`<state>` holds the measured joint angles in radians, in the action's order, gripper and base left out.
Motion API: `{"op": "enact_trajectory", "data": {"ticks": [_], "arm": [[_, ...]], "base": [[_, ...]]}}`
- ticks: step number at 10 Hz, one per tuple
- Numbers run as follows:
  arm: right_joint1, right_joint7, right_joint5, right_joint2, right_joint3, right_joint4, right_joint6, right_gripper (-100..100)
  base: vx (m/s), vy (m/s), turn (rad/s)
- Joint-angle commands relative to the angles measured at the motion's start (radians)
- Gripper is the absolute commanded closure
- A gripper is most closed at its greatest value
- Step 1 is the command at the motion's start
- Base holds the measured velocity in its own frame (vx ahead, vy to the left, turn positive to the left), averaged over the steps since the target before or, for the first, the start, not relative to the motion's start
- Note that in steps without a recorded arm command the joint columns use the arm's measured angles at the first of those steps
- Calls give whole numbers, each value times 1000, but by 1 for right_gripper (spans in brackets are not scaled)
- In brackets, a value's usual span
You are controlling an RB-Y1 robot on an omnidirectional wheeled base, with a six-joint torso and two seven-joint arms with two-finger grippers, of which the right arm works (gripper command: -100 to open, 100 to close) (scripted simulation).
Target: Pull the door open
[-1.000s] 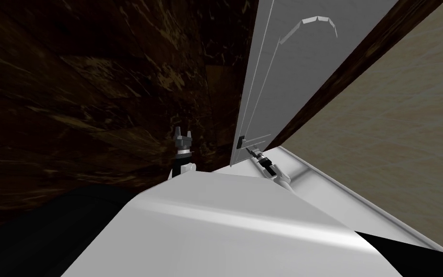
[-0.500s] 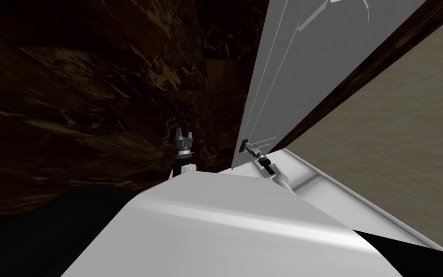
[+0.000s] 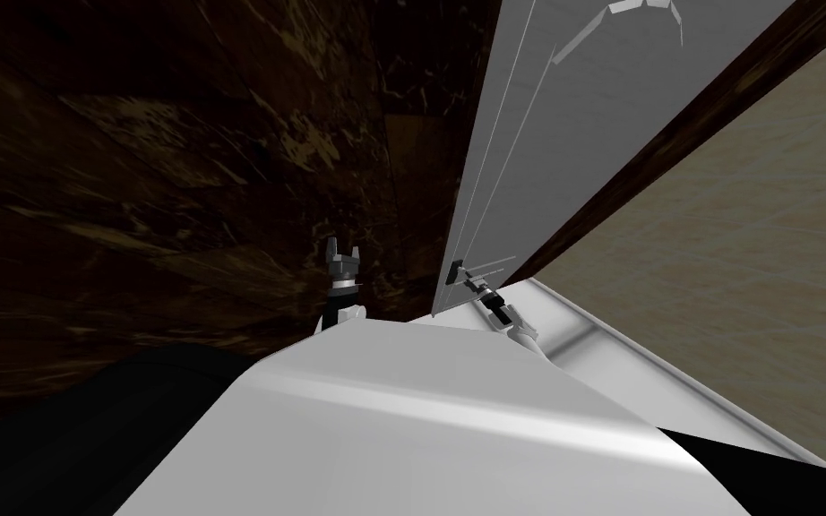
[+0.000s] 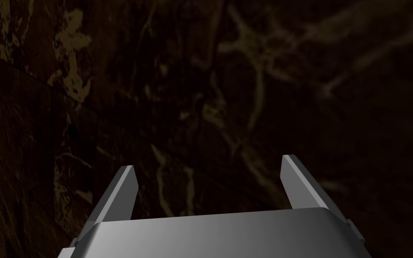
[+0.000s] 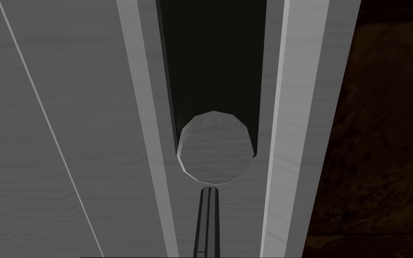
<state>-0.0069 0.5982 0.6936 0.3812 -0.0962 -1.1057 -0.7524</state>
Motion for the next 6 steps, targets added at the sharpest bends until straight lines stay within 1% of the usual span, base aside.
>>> {"op": "enact_trajectory", "data": {"ticks": [1,4,5,6], "arm": [[0,0,0,0,0,0,0,100],[0,0,0,0,0,0,0,100],[8,-7,1,8,2,-5,-8,-100],[10,-9,1,10,2,-7,-10,-100]], "base": [[0,0,0],[0,0,0],[-140,-76,-47],[-211,-66,-52]]}}
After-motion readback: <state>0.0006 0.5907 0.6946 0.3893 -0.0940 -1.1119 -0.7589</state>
